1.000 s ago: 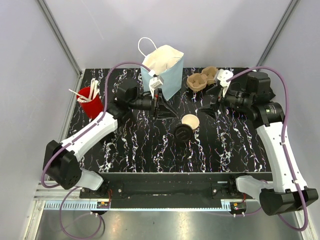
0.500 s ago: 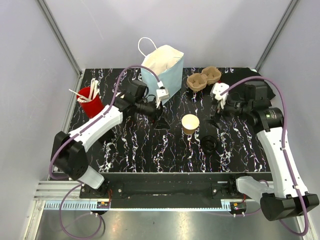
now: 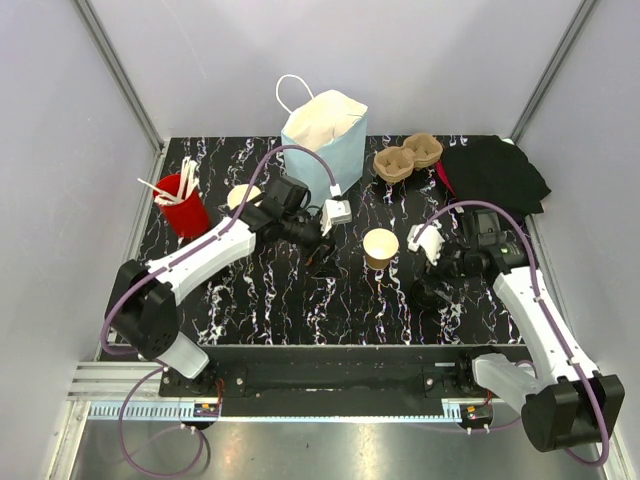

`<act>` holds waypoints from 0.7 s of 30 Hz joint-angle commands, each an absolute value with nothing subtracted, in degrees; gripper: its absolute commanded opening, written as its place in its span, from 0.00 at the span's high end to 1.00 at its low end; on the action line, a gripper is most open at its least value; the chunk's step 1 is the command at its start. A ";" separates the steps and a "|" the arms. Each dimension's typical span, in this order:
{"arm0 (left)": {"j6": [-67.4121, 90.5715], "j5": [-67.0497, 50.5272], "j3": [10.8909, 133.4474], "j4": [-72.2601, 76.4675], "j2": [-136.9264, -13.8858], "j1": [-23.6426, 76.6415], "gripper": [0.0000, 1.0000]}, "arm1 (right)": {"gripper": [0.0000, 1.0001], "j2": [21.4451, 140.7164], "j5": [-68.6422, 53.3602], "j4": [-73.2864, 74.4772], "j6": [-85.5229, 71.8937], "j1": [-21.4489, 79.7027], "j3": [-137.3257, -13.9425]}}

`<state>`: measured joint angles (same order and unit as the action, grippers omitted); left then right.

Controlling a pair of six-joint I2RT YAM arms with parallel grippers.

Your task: Pack the takeout coffee

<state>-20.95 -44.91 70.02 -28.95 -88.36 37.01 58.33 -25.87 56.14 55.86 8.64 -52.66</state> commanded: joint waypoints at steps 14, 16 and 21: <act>-19.16 -32.87 66.97 -24.08 -83.15 34.37 0.01 | 0.31 68.02 -14.33 37.44 45.18 0.62 -43.07; -18.81 -31.65 66.54 -23.38 -82.53 34.28 0.01 | 0.32 69.95 -14.41 37.53 44.39 0.35 -43.24; -18.46 -31.12 65.57 -22.77 -81.12 34.28 0.01 | 0.37 72.86 -16.42 38.75 42.98 0.35 -44.12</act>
